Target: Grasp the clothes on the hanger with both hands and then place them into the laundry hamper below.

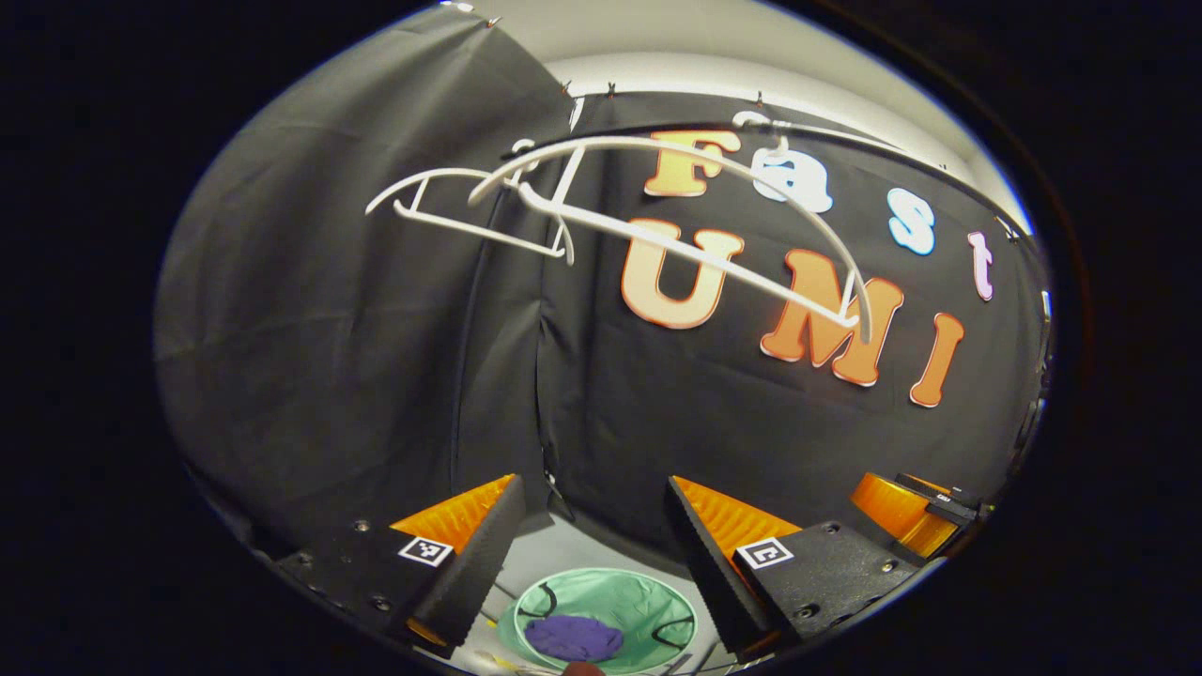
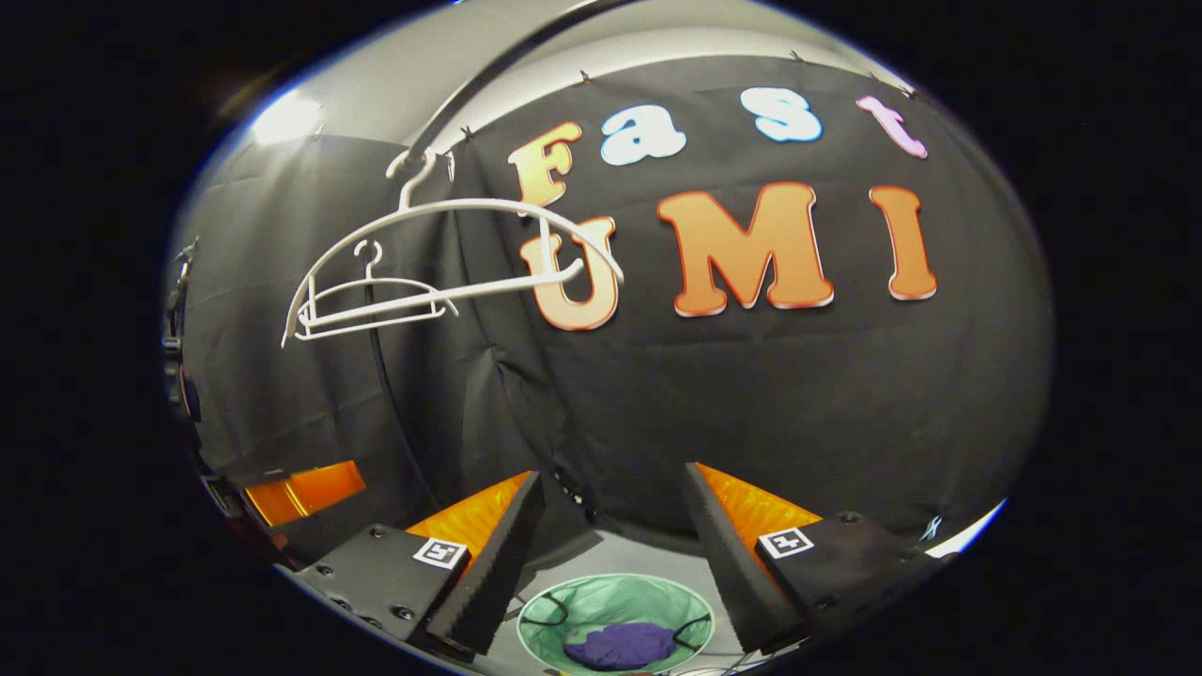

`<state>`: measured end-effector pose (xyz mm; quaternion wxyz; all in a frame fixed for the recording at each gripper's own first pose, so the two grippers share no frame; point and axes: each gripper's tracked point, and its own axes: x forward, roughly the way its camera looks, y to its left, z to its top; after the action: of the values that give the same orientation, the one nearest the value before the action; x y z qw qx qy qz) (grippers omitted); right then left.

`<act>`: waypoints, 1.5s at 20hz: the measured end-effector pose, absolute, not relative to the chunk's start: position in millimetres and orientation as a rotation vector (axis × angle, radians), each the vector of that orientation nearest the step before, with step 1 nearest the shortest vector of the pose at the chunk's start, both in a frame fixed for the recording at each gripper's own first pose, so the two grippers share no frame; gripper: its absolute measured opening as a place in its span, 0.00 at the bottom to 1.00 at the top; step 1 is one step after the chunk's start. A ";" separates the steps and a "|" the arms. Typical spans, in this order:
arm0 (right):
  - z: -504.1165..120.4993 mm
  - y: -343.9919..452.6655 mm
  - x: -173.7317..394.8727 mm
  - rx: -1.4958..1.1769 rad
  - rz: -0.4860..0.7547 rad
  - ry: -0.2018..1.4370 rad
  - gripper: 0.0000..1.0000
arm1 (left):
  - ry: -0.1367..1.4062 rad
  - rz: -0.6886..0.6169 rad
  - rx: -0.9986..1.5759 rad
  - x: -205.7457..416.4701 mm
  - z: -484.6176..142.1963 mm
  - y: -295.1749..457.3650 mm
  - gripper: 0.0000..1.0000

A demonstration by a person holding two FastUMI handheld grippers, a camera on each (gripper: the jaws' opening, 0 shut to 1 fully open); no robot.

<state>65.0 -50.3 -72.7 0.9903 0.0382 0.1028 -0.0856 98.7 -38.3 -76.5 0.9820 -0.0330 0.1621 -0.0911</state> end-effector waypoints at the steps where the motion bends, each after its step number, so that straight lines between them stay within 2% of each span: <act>1: -65.2 -48.0 65.9 0.078 -0.166 0.190 0.98 | 0.287 -0.181 -0.077 99.9 -76.6 -37.0 0.95; 3: -54.7 -42.5 69.2 0.074 -0.155 0.166 1.00 | 0.228 -0.176 -0.089 100.0 -55.1 -36.1 0.95; 5: -45.6 -42.5 68.8 0.063 -0.155 0.128 0.98 | 0.183 -0.169 -0.073 97.8 -40.4 -33.3 0.90; 6: -40.4 -43.0 67.9 0.056 -0.164 0.113 0.94 | 0.169 -0.160 -0.064 98.1 -36.6 -32.9 0.95; 7: -38.0 -44.0 67.0 0.051 -0.173 0.110 0.91 | 0.170 -0.157 -0.063 98.8 -35.5 -35.5 0.90; 8: -34.9 -42.6 62.9 0.052 -0.175 0.112 0.98 | 0.173 -0.164 -0.066 98.3 -35.3 -37.1 0.90; 9: -30.3 -41.5 59.6 0.052 -0.176 0.104 0.93 | 0.167 -0.170 -0.068 98.7 -33.9 -35.9 0.95; 10: -24.5 -41.3 58.6 0.048 -0.177 0.091 0.98 | 0.153 -0.165 -0.064 99.8 -31.3 -34.4 0.95; 11: -19.4 -42.5 57.2 0.040 -0.184 0.076 0.89 | 0.142 -0.159 -0.056 99.2 -29.2 -35.7 0.95; 12: -13.4 -42.7 56.2 0.033 -0.189 0.059 0.88 | 0.130 -0.159 -0.050 99.2 -26.6 -36.6 0.95; 13: -11.4 -43.4 57.0 0.023 -0.192 0.054 0.88 | 0.124 -0.165 -0.049 99.0 -23.4 -37.5 0.90; 14: -10.9 -41.8 56.0 0.015 -0.195 0.058 0.88 | 0.123 -0.172 -0.057 97.9 -21.5 -39.0 0.90; 15: -11.2 -40.9 54.9 0.011 -0.196 0.062 1.00 | 0.126 -0.177 -0.069 97.5 -17.5 -45.1 0.90; 16: -8.6 -37.9 53.6 0.015 -0.190 0.057 0.88 | 0.129 -0.179 -0.084 96.0 -15.9 -46.3 0.90; 18: -3.8 -32.9 50.8 0.019 -0.181 0.051 0.89 | 0.124 -0.175 -0.101 94.9 -9.5 -46.9 0.90; 19: -2.9 -30.0 50.2 0.019 -0.174 0.046 0.89 | 0.113 -0.171 -0.096 93.6 -6.6 -46.0 0.95; 20: -0.4 -28.3 50.3 0.017 -0.168 0.040 0.88 | 0.101 -0.169 -0.088 93.4 -3.7 -44.9 0.90; 23: 6.1 -28.6 49.4 0.006 -0.169 0.016 0.88 | 0.088 -0.160 -0.070 91.7 2.7 -38.2 0.90; 24: 8.0 -30.0 48.0 0.003 -0.172 0.013 0.88 | 0.089 -0.158 -0.070 91.8 3.1 -37.7 0.94; 25: 8.5 -29.1 46.9 0.004 -0.169 0.011 0.93 | 0.089 -0.160 -0.076 90.7 4.3 -38.7 0.94; 26: 8.8 -27.3 46.9 0.007 -0.162 0.012 0.98 | 0.089 -0.162 -0.081 89.3 5.0 -39.9 0.90; 27: 9.6 -26.1 46.6 0.008 -0.157 0.012 0.89 | 0.088 -0.161 -0.083 88.5 5.5 -39.2 0.90; 28: 9.4 -25.8 46.7 0.006 -0.154 0.014 0.88 | 0.088 -0.159 -0.081 86.9 6.1 -39.4 0.95; 30: 10.4 -25.6 44.9 0.000 -0.151 0.016 0.88 | 0.086 -0.161 -0.077 84.6 6.5 -40.7 0.95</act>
<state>44.9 -25.6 10.4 0.9971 0.0001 0.0079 -0.0756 84.6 -40.7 6.5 0.9951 -0.0385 0.0430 -0.0805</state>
